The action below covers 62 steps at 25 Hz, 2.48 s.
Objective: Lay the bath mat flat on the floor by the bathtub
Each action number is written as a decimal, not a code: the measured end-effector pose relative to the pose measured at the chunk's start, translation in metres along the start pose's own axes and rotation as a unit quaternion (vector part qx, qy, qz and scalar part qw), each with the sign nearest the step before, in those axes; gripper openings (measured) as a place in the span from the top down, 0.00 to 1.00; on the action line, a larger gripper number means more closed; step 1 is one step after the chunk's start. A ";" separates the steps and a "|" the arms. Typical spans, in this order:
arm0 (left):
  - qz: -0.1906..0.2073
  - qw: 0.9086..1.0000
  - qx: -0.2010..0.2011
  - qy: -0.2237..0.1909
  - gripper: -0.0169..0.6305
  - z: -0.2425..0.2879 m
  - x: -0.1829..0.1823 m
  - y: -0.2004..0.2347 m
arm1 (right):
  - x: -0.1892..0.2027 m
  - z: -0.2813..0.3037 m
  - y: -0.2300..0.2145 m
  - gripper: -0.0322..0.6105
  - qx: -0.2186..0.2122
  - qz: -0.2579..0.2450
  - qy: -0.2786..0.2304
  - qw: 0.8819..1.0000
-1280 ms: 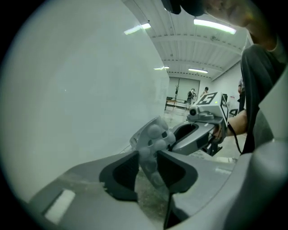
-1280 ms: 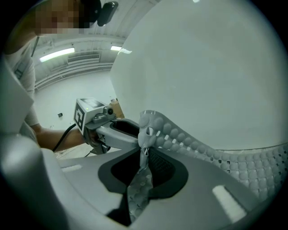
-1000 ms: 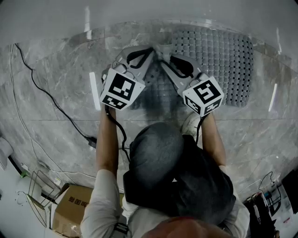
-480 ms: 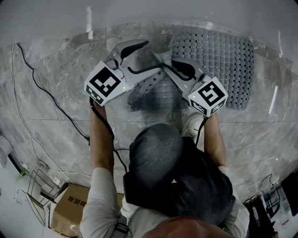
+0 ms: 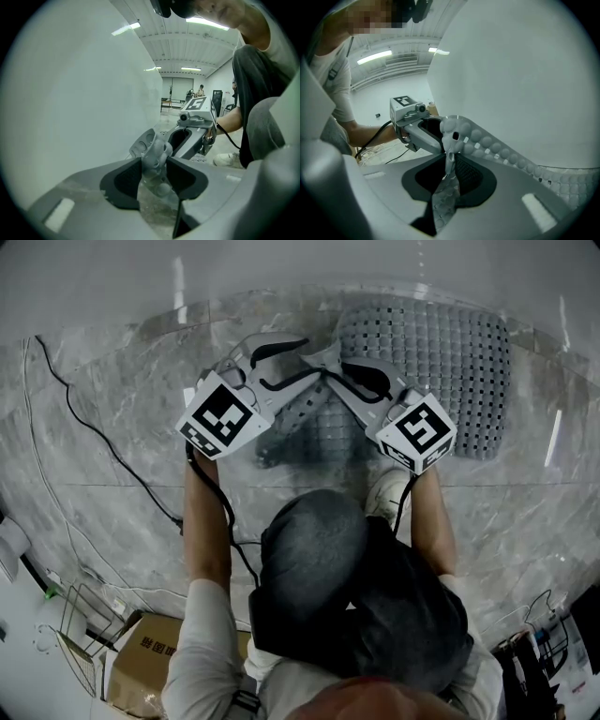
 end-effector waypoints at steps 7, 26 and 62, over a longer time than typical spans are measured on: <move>-0.009 0.996 -0.069 0.057 0.76 -0.008 0.013 0.009 | -0.003 0.027 -0.003 0.78 0.039 0.031 0.002 0.999; -0.072 0.978 -0.167 0.102 0.73 -0.025 0.036 0.027 | -0.016 0.028 -0.002 0.57 0.117 -0.029 0.022 0.992; -0.166 0.940 -0.293 0.057 0.69 -0.025 0.067 0.016 | 0.020 -0.045 -0.022 0.58 0.207 -0.013 0.031 0.978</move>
Point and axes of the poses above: the fingertips, and each gripper's own axes: z forward along the fingers, y to its left, x out of its underside, the point moved 5 cm from there along -z, backward along the fingers, and after that the axes turned 10 degrees about y, right-handed, at the moved point
